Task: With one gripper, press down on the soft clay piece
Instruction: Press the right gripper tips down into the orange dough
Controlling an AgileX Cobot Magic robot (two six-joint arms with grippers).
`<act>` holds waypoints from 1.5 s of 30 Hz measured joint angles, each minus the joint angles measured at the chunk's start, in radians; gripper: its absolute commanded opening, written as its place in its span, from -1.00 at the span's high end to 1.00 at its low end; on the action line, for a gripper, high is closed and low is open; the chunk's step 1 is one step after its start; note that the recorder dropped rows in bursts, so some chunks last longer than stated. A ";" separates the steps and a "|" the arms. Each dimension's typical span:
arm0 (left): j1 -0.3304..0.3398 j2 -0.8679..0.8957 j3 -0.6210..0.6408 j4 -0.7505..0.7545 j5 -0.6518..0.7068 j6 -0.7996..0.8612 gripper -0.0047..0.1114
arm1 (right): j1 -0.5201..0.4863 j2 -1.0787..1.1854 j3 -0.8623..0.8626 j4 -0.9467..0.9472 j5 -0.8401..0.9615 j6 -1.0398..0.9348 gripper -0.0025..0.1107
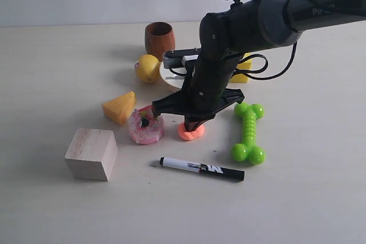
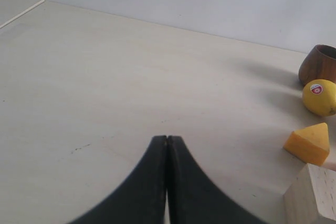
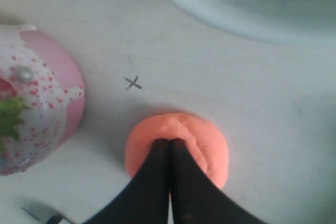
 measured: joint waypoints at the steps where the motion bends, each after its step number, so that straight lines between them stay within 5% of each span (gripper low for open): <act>1: 0.000 0.000 0.000 0.000 0.000 0.000 0.92 | 0.000 0.000 0.000 0.000 0.002 0.000 0.96; 45: 0.000 0.000 0.000 0.000 0.000 0.000 0.92 | 0.000 0.023 -0.006 0.006 0.018 0.002 0.96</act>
